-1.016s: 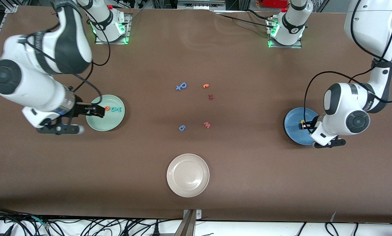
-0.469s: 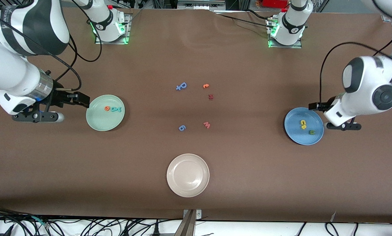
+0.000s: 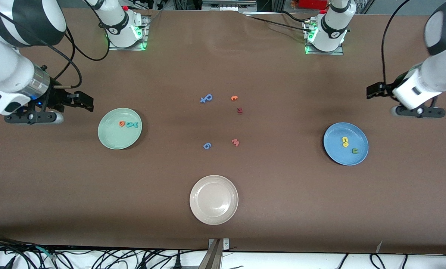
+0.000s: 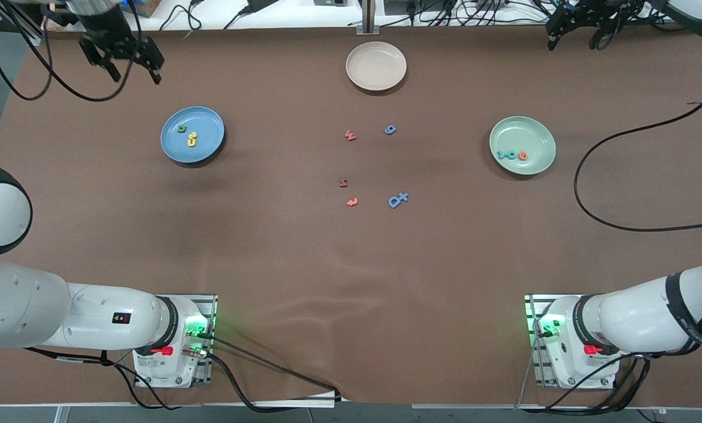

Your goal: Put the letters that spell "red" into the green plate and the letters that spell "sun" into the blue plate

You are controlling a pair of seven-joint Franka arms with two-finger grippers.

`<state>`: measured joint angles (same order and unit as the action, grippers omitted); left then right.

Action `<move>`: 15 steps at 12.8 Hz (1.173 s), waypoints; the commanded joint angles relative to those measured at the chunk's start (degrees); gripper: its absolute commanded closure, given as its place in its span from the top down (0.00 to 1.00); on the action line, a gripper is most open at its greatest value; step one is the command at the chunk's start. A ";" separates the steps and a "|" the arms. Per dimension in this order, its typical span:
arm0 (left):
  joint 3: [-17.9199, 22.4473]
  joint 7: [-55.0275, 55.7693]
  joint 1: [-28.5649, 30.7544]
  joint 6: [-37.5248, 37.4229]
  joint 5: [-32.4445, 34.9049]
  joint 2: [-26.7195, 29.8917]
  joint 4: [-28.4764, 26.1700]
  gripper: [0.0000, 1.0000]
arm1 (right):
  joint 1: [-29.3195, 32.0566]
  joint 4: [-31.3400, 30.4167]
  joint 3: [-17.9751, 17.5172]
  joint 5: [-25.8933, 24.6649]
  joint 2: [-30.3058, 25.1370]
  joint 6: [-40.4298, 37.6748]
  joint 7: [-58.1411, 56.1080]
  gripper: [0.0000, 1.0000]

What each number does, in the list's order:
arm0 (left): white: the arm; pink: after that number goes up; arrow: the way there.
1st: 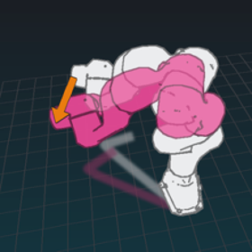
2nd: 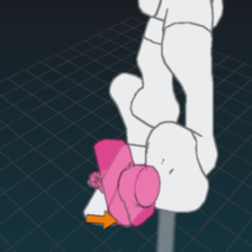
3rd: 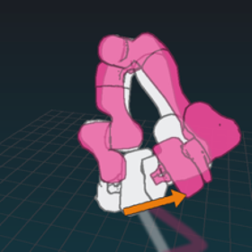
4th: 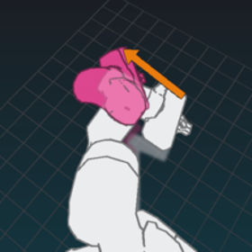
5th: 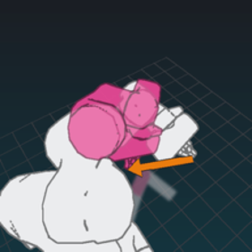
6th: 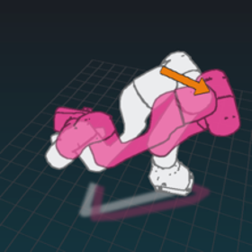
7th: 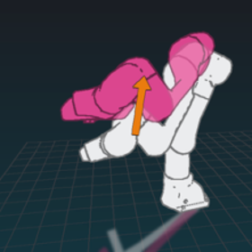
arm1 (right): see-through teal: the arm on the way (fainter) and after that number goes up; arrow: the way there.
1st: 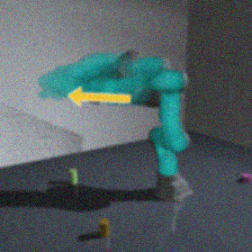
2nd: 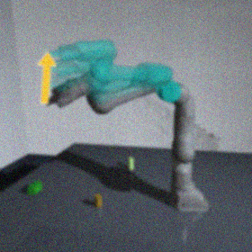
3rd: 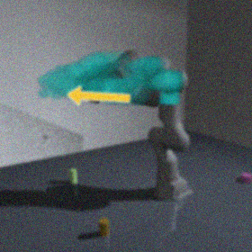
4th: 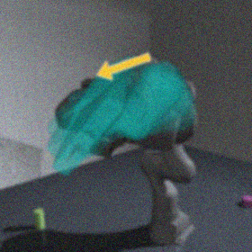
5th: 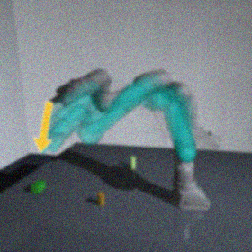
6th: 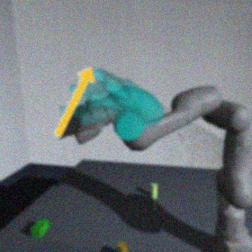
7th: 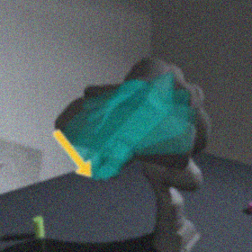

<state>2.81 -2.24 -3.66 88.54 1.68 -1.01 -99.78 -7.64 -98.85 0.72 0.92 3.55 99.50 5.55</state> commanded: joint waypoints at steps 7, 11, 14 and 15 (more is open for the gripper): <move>0.71 -0.75 -1.44 -9.35 -1.15 -0.84 15.32 1.00 | 5.80 -0.74 0.48 -0.39 -4.69 -3.42 -3.52 1.00; 0.71 -1.37 -0.47 -8.91 -0.54 -1.54 15.41 1.00 | 5.10 -1.34 2.35 0.40 -5.39 -4.58 -3.45 1.00; 0.80 -1.46 -0.21 -8.73 -0.54 -1.72 15.41 1.00 | 4.39 -2.58 2.53 0.49 -6.54 -3.61 -3.27 1.00; 0.80 -1.46 -0.20 -8.38 -0.36 -1.72 15.41 1.00 | 4.30 -2.84 3.40 0.49 -6.54 -3.18 -3.36 1.00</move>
<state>3.61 -2.29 -4.35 80.62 1.66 -1.87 -86.18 -2.99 -101.46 3.18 0.83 -2.20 96.46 2.17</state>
